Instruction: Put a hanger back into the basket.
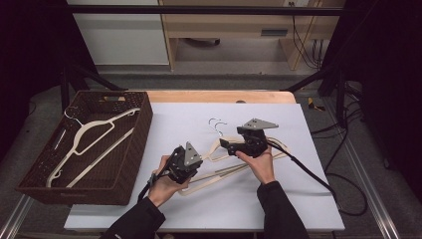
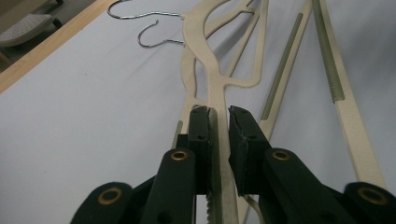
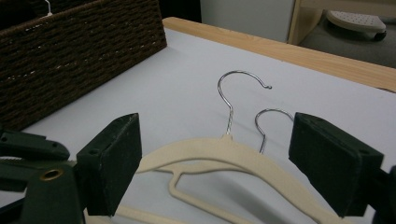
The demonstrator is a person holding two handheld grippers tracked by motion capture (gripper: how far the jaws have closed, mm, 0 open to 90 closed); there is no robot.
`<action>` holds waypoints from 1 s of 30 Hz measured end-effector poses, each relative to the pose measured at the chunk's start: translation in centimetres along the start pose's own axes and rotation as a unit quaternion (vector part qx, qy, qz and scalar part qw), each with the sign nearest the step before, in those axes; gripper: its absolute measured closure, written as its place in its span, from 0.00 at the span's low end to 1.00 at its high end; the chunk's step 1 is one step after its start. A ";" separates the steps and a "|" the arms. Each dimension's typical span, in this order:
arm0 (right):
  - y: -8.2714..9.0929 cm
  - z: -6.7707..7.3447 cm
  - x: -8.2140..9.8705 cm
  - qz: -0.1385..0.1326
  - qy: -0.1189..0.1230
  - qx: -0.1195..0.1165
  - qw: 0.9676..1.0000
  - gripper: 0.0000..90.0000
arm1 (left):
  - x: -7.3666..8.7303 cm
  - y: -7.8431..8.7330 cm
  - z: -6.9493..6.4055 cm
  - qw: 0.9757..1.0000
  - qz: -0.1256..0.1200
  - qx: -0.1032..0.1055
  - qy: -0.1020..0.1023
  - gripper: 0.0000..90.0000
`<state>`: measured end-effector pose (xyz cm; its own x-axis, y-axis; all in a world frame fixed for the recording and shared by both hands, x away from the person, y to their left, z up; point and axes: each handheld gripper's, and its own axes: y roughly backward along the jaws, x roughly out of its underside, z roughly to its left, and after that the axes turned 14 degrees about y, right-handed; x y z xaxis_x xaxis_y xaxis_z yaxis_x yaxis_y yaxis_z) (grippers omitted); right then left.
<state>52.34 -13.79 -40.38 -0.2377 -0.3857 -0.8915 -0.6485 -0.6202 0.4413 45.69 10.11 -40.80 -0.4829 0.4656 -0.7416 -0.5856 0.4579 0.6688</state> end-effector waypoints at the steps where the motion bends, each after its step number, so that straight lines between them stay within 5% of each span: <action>1: -0.3 -0.1 -0.1 0.002 0.002 0.005 1.000 0.20 | 0.0 0.0 0.0 1.000 0.001 0.000 0.000 0.88; 17: -4.0 -1.6 0.2 0.030 -0.006 0.019 0.999 0.35 | 0.1 -0.3 -0.2 1.000 0.006 0.000 -0.002 0.88; 30: -6.4 -1.7 1.3 0.058 -0.028 0.007 0.998 0.60 | 0.1 -0.5 -0.6 1.000 0.007 -0.002 -0.004 0.88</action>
<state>57.39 -11.53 -44.19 -0.3513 -0.4164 -0.8386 -0.6245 -0.5631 0.5412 45.51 9.47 -41.25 -0.4856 0.4779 -0.7320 -0.5818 0.4482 0.6787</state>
